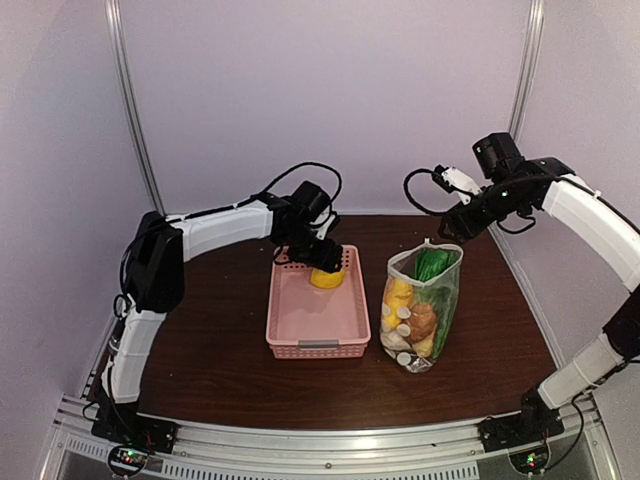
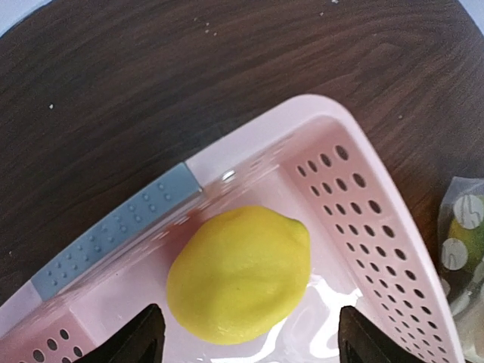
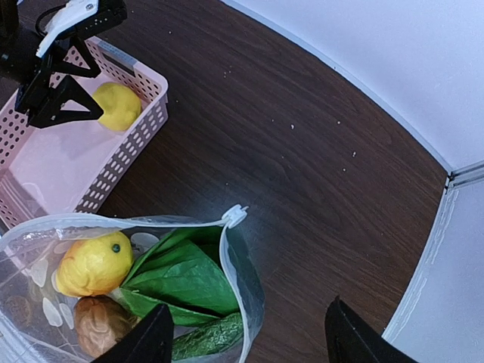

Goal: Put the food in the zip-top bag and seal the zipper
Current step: Pick up the fake fruit from the bin.

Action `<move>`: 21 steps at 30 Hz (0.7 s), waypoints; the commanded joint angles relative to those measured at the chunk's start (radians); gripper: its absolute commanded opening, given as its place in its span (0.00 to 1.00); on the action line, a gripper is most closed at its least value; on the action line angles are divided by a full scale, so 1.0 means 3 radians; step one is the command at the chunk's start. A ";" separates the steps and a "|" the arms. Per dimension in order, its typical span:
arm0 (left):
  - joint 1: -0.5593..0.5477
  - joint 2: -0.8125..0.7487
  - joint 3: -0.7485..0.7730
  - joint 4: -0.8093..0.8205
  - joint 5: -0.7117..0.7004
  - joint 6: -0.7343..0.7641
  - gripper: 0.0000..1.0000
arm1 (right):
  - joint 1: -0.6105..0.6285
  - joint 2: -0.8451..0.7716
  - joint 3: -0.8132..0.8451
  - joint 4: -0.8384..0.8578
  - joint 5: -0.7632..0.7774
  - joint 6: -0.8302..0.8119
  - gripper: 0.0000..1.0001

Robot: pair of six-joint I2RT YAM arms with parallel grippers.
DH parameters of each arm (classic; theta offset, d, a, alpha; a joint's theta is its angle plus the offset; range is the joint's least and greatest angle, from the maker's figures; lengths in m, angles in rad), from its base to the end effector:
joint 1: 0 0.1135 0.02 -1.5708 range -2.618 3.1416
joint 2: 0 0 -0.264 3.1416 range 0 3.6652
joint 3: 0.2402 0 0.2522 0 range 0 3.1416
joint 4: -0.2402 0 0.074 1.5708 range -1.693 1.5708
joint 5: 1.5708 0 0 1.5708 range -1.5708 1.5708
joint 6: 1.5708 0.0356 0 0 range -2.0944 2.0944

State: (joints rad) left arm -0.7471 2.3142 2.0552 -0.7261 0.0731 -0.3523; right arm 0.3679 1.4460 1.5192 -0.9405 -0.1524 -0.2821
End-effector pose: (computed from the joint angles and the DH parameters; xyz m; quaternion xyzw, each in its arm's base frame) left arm 0.3734 -0.3494 0.2119 0.1980 0.9361 -0.1806 0.2277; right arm 0.2758 0.1121 0.3699 -0.3237 0.8787 0.0861 0.3402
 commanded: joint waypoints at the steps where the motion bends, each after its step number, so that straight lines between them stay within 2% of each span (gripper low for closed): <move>1: 0.0002 0.0201 0.0167 -0.0040 -0.0177 0.0141 0.80 | -0.0029 0.0028 -0.0041 -0.0155 0.0075 0.0126 0.69; 5: 0.0003 0.0315 0.0208 0.0062 -0.0194 0.0224 0.79 | -0.0048 0.0079 -0.0039 -0.0245 -0.0007 0.0164 0.70; 8: 0.0002 0.0361 0.0229 0.0103 -0.0193 0.0277 0.74 | -0.0082 0.0160 -0.0026 -0.0342 -0.0004 0.0209 0.70; 14: 0.0000 0.0339 0.0198 0.0131 -0.0094 0.0337 0.55 | -0.0170 0.0204 -0.0080 -0.0377 -0.0053 0.0285 0.54; 18: -0.0002 0.0282 0.0173 0.0160 -0.0029 0.0339 0.37 | -0.0184 0.0235 -0.0062 -0.0452 -0.0173 0.0294 0.49; 21: -0.0017 0.0190 0.0146 0.0159 -0.0018 0.0326 0.32 | -0.0183 0.0295 -0.0023 -0.0576 -0.0292 0.0257 0.48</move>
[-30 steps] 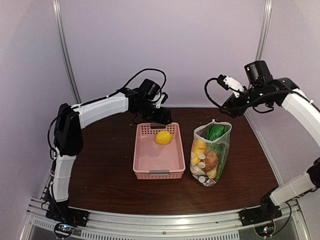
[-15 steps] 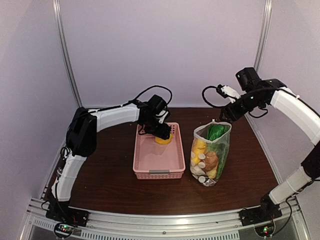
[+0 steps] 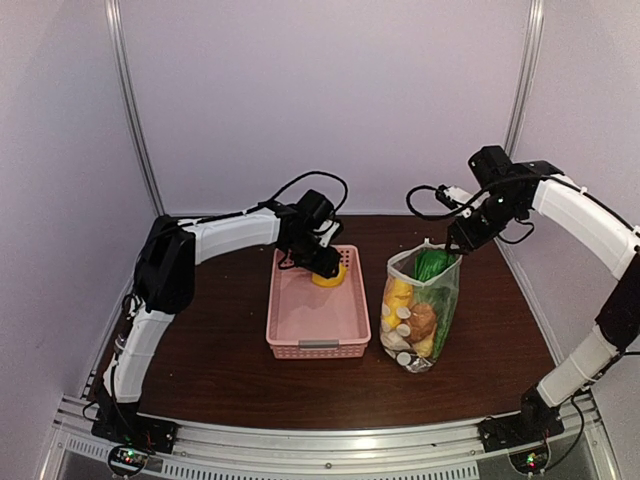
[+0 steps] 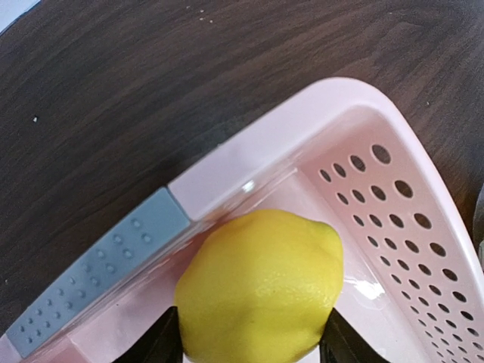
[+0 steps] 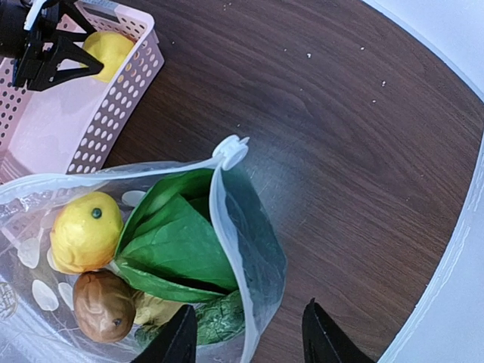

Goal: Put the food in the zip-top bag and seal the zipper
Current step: Pick up the fake fruit from the bin, then pick up the zipper food storage bag from the center of the board, then place the fake fruit in the zipper food storage bag.

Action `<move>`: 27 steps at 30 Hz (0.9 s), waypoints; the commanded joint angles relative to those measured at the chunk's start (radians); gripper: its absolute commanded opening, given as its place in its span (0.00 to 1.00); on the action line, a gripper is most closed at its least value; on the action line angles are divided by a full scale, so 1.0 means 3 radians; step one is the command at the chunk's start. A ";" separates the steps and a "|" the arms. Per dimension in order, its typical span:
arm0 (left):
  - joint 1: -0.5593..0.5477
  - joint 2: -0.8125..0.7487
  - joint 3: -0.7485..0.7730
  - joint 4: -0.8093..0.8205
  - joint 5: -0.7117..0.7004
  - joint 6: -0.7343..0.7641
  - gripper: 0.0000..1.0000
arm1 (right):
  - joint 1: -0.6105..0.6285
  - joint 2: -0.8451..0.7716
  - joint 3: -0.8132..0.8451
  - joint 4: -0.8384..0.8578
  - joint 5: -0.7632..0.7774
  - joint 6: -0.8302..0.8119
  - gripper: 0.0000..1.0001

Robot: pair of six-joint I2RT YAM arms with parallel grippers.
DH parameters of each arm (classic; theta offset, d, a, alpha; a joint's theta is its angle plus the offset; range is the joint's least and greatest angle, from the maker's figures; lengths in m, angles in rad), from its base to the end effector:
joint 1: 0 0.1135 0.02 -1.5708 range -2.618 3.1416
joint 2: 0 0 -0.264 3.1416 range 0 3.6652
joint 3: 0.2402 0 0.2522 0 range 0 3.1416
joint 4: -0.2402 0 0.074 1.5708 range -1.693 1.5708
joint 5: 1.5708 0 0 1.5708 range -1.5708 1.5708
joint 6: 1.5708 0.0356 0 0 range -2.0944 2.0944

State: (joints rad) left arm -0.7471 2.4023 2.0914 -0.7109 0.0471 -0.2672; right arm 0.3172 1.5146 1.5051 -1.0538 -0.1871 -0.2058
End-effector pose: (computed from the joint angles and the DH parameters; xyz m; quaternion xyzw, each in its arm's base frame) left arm 0.3832 -0.3572 0.1801 0.2349 0.9332 -0.1514 0.2259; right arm 0.2864 0.1010 0.3395 -0.2718 0.9249 0.1042 0.2445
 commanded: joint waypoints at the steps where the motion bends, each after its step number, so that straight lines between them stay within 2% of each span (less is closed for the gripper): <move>1: -0.0027 -0.0157 0.0005 0.0109 0.0068 0.0039 0.29 | -0.0017 0.0081 0.0031 -0.0239 -0.0212 -0.0014 0.47; 2: -0.0038 -0.0222 -0.0008 0.0101 0.0064 0.0026 0.29 | -0.0015 0.0084 0.0029 -0.0261 -0.0220 -0.0028 0.44; 6: -0.0121 -0.0552 0.0023 0.0002 0.0040 0.0003 0.28 | -0.0014 0.0059 0.0010 -0.0165 0.0029 -0.0035 0.14; 9: -0.0201 -0.0863 0.0004 0.0215 0.0180 0.0008 0.28 | -0.0017 0.0054 0.0095 -0.0116 0.0103 -0.0035 0.05; 14: -0.0381 -0.1270 -0.0205 0.0996 0.0807 -0.0001 0.27 | -0.0012 0.0071 0.0266 -0.0092 -0.0080 0.0004 0.04; 18: -0.0524 -0.1258 -0.0259 0.1524 0.1323 -0.0208 0.26 | -0.0015 0.0081 0.0300 -0.0075 -0.0102 0.0021 0.03; 27: -0.0702 -0.0796 0.0076 0.1486 0.1564 -0.0485 0.25 | -0.0013 0.0044 0.0333 -0.0046 -0.0226 0.0060 0.03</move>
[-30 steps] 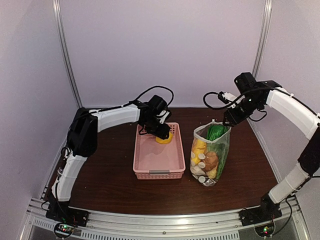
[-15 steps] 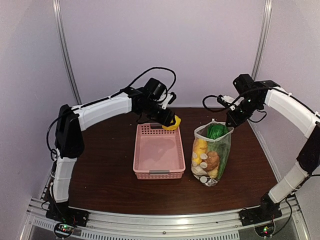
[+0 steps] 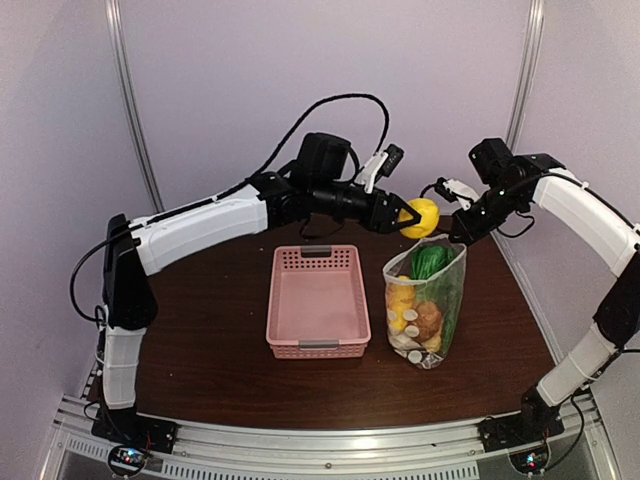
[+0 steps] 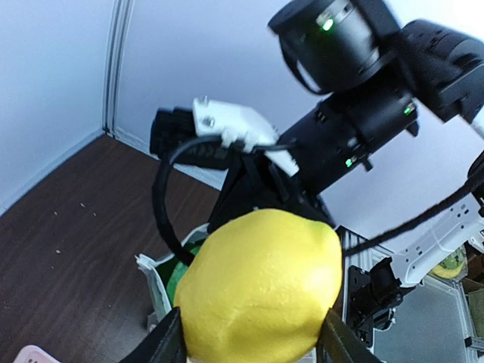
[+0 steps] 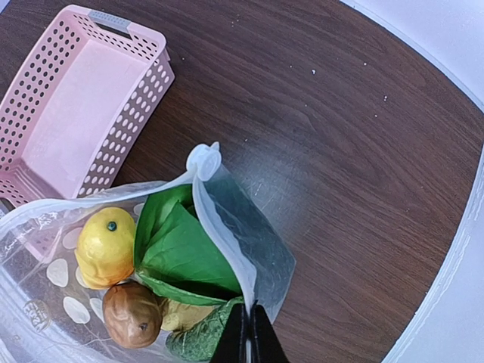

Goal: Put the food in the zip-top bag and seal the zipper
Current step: Place the fake fruit in the zipper food storage bag.

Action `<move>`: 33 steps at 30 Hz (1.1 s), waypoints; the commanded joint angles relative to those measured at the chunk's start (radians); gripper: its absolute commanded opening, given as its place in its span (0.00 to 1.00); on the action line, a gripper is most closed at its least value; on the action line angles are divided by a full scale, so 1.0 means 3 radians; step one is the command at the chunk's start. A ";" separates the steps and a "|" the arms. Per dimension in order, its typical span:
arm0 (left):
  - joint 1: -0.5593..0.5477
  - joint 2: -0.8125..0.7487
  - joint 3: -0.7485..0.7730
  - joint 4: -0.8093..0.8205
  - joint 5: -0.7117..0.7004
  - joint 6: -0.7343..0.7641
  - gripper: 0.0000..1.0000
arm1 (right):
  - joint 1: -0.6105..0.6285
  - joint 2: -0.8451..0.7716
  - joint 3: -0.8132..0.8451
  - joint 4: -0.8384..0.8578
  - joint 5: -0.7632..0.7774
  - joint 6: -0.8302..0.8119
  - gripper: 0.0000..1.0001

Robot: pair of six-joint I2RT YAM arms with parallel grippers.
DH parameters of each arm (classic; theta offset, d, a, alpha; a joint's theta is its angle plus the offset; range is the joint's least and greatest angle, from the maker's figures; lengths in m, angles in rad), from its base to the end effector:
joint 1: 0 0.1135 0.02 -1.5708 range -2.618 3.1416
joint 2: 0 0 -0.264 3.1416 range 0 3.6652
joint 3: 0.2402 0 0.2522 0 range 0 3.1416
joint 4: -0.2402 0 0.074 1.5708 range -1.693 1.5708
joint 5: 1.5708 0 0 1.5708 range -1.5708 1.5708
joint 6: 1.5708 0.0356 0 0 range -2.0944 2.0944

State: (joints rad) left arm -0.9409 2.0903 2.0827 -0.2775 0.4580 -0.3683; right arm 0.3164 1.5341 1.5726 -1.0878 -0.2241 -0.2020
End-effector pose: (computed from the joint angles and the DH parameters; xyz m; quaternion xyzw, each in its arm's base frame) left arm 0.2807 -0.4118 0.3710 0.3507 0.7093 -0.4996 0.3525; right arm 0.2892 0.1030 0.3524 -0.2739 0.9207 0.1225 0.2496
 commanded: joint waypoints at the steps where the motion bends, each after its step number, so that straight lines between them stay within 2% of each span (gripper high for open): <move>1: -0.0063 0.0288 0.0137 0.0023 0.0192 -0.0170 0.25 | -0.0012 -0.0019 0.0110 0.0069 -0.0110 0.0053 0.02; 11: -0.0057 0.0363 0.0010 0.0196 0.0263 -0.0476 0.25 | -0.0050 -0.0065 0.0145 0.0086 -0.0246 0.0064 0.01; 15: -0.0077 0.0519 0.0240 0.0001 0.0371 -0.0478 0.24 | -0.0058 -0.0099 0.0160 0.0105 -0.0299 0.0073 0.01; 22: -0.0230 0.0715 0.0283 -0.0011 0.0473 -0.0549 0.22 | -0.0083 -0.0108 0.0166 0.0142 -0.0429 0.0105 0.00; 28: -0.0314 0.0843 0.0280 -0.0089 0.0384 -0.0685 0.20 | -0.0088 -0.0116 0.0195 0.0139 -0.0464 0.0114 0.00; 30: -0.0318 0.0875 0.0279 -0.0124 0.0371 -0.0714 0.26 | -0.0091 -0.0123 0.0198 0.0138 -0.0477 0.0111 0.00; 33: -0.0318 0.0929 0.0363 -0.0251 0.0331 -0.0678 0.46 | -0.0089 -0.0144 0.0186 0.0143 -0.0535 0.0106 0.00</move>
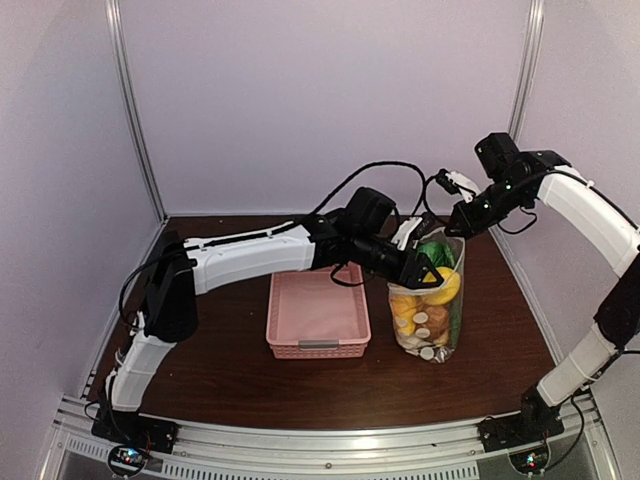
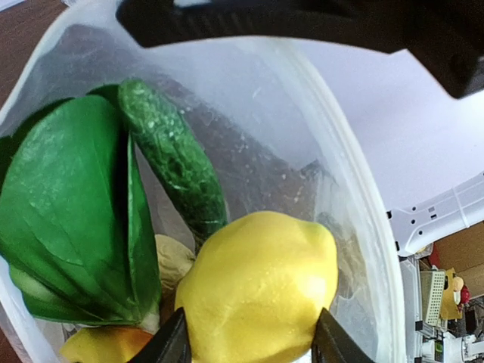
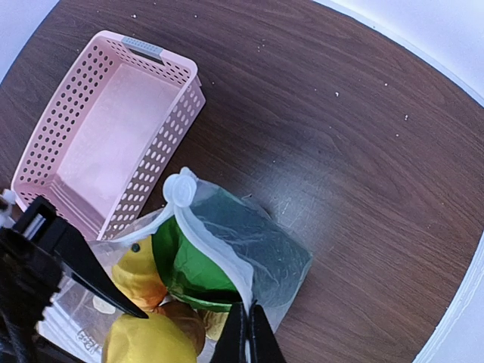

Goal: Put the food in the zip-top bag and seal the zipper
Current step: Place the fake fruit in the zipper food storage bag, then pass from the right arm to the left

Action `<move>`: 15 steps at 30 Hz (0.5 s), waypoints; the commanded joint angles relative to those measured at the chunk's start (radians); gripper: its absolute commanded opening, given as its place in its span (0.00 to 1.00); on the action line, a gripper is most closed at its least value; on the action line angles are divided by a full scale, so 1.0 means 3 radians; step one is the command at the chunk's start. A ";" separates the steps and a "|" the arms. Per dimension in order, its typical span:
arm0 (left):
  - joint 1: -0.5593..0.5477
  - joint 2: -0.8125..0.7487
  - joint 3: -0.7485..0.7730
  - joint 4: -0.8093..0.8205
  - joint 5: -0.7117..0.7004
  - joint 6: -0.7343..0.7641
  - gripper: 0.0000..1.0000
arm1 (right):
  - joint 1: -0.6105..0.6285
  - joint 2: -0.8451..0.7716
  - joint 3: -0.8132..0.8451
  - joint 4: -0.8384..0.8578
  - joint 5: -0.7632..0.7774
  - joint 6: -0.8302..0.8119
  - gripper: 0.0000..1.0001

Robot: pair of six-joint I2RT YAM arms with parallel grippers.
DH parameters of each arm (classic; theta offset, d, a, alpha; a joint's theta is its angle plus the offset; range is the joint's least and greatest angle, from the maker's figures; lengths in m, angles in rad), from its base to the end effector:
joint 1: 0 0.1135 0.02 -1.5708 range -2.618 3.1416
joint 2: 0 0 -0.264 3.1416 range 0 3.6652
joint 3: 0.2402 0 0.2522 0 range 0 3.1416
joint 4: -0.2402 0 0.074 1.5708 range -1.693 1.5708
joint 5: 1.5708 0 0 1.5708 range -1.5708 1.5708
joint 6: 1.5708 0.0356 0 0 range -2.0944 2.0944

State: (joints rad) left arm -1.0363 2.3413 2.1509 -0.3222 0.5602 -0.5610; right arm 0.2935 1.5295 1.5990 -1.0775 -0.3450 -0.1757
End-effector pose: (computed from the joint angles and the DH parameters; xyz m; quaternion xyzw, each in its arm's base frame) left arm 0.2621 -0.4799 0.2644 0.3309 0.7734 -0.5140 0.1675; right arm 0.2901 0.1002 0.3632 -0.2664 0.9094 0.1807 0.2634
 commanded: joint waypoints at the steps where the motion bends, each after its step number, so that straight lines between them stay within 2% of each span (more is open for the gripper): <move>1: 0.0000 0.0102 0.0166 -0.0130 0.0006 -0.0010 0.52 | -0.0012 -0.0135 0.0095 0.0113 -0.0152 0.0018 0.00; 5: 0.0002 0.0048 0.0320 -0.0237 -0.0106 0.0115 0.74 | -0.0013 -0.0162 0.0078 0.0124 -0.0219 0.0008 0.00; 7: 0.0003 -0.0044 0.0360 -0.0231 -0.0211 0.0214 0.81 | -0.0013 -0.0176 0.0057 0.0129 -0.0256 0.0001 0.00; 11: 0.0027 -0.0347 0.0307 -0.0104 -0.0395 0.0397 0.88 | -0.0014 -0.0211 0.0020 0.0139 -0.0264 -0.0020 0.00; 15: 0.0096 -0.0709 0.0071 0.0024 -0.0709 0.0542 0.89 | -0.0012 -0.0261 -0.0001 0.0146 -0.0303 -0.0078 0.00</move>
State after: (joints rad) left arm -1.0328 2.2936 2.2093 -0.3977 0.4580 -0.4709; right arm 0.2901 1.4887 1.5993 -1.0496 -0.4019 -0.1761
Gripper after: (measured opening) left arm 0.887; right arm 0.006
